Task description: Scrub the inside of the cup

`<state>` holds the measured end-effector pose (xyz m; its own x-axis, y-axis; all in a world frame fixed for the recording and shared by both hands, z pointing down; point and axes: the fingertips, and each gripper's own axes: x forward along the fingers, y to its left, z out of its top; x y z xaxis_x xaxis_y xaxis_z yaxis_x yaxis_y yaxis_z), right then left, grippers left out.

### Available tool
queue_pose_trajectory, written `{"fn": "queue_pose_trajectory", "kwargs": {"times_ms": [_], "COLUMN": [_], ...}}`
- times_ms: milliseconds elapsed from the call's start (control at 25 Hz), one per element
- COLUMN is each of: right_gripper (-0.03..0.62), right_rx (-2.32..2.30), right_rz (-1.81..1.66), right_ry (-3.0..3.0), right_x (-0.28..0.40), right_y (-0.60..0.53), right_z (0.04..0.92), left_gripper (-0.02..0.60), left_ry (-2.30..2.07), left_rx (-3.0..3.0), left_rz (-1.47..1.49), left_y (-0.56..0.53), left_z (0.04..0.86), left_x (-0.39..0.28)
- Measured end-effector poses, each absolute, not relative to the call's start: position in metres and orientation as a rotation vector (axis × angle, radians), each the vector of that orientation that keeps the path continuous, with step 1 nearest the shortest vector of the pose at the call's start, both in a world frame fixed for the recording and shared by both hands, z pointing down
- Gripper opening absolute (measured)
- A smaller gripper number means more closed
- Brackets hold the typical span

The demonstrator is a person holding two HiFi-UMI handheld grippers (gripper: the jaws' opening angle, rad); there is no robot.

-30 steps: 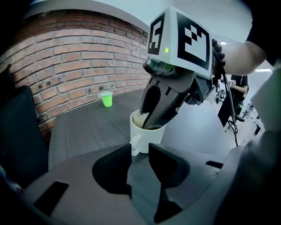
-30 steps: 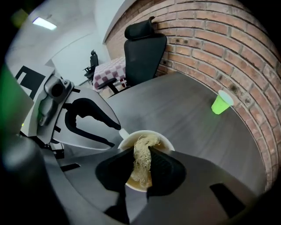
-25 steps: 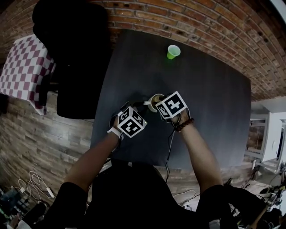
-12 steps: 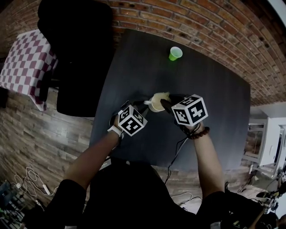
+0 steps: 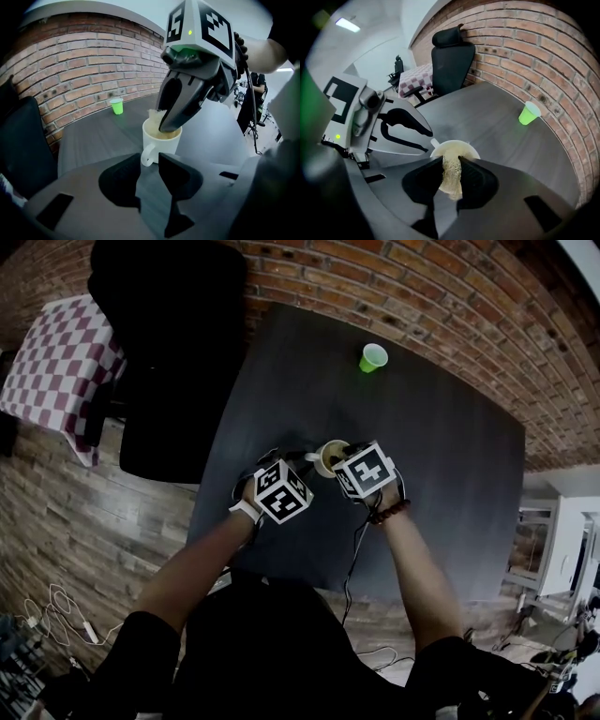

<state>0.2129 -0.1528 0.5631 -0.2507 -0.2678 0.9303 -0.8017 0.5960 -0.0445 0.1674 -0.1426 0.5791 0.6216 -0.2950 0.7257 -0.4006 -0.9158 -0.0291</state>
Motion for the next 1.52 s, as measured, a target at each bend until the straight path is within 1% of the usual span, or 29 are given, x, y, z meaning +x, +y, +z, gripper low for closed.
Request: {"fn": "queue_pose_trajectory", "kwargs": {"times_ms": [160,280,440,600,800,1000,1200,1360,1520], "right_gripper": [0.091,0.091,0.091,0.091,0.091,0.091,0.09,0.091,0.091], "right_rx": [0.825,0.813,0.842,0.858,0.932,0.865,0.706,0.684,0.725], "right_rz": [0.644,0.701,0.81,0.829,0.728,0.671,0.395,0.392,0.32], "right_ry": [-1.742,-1.772,-1.869,-1.991,-2.016,-1.93,-1.783,-1.731,-1.736], "right_x": [0.203,0.2,0.195,0.19,0.207,0.2,0.185,0.186,0.191], "right_y": [-0.155,-0.154,-0.151,-0.147,-0.151,-0.146,-0.141,-0.148,-0.15], "right_z": [0.584,0.582,0.559,0.519,0.487,0.526,0.575,0.582,0.565], "left_gripper": [0.129,0.127,0.127,0.127,0.127,0.127,0.127,0.127,0.127], "left_ry": [-0.571,-0.552,-0.536,-0.517,-0.486,-0.471,-0.462,-0.461,-0.479], "left_rx": [2.72,2.724,2.73,2.736,2.749,2.757,2.767,2.758,2.75], "left_rz": [1.215,1.246,1.246,1.245,1.278,1.315,1.335,1.325,1.322], "left_y": [-0.143,-0.141,-0.139,-0.136,-0.133,-0.129,-0.128,-0.128,-0.132], "left_z": [0.581,0.584,0.585,0.585,0.586,0.586,0.583,0.583,0.585], "left_x": [0.169,0.171,0.172,0.171,0.17,0.173,0.168,0.17,0.168]}}
